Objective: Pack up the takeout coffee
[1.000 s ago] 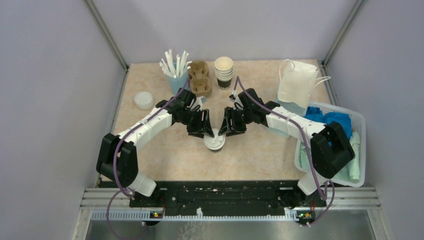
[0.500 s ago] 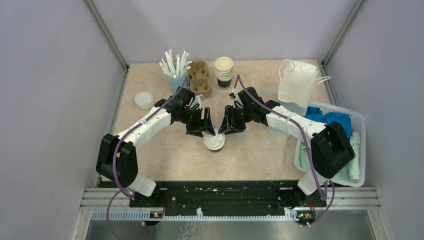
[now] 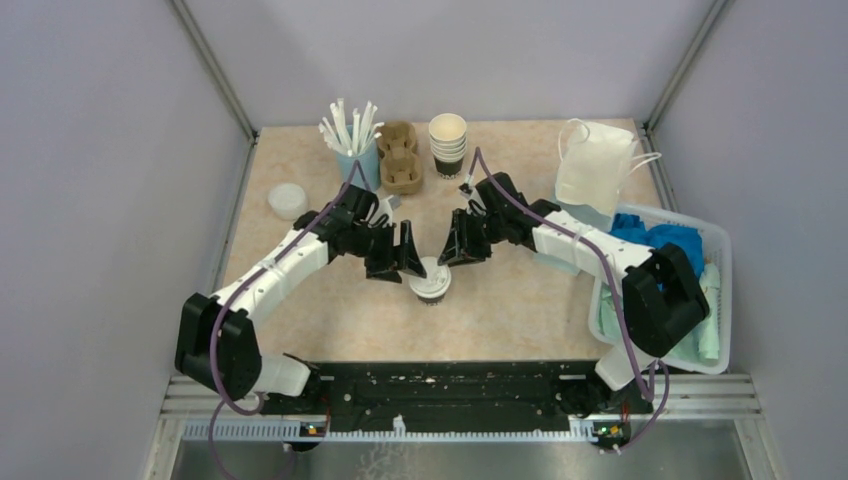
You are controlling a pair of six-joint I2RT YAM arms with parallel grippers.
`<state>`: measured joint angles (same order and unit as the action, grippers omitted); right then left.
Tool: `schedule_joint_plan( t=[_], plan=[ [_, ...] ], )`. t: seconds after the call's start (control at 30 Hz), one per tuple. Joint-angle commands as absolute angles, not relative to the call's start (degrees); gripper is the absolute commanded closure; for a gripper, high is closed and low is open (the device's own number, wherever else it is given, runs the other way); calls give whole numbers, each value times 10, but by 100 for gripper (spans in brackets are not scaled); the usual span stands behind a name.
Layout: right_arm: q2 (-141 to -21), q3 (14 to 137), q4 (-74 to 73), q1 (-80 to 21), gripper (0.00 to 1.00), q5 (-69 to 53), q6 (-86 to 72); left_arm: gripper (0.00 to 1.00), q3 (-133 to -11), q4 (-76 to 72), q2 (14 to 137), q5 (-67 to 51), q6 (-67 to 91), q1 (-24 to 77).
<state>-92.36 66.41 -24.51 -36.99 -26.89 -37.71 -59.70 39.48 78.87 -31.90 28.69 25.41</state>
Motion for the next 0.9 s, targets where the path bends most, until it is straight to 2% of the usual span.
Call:
schedule_joint_plan(
  t=[0.0, 0.33, 0.67, 0.87],
  plan=[
    [-925, 692, -226, -370, 68, -257, -389, 25, -573, 360, 780, -341, 314, 253],
    [-930, 697, -232, -366, 68, -255, -391, 30, -608, 354, 817, -319, 318, 252],
    [-934, 682, -223, -359, 68, -262, -394, 42, -596, 352, 832, -300, 315, 247],
    [-937, 650, -175, -336, 67, -308, -396, 45, -571, 336, 839, -296, 316, 245]
  ],
)
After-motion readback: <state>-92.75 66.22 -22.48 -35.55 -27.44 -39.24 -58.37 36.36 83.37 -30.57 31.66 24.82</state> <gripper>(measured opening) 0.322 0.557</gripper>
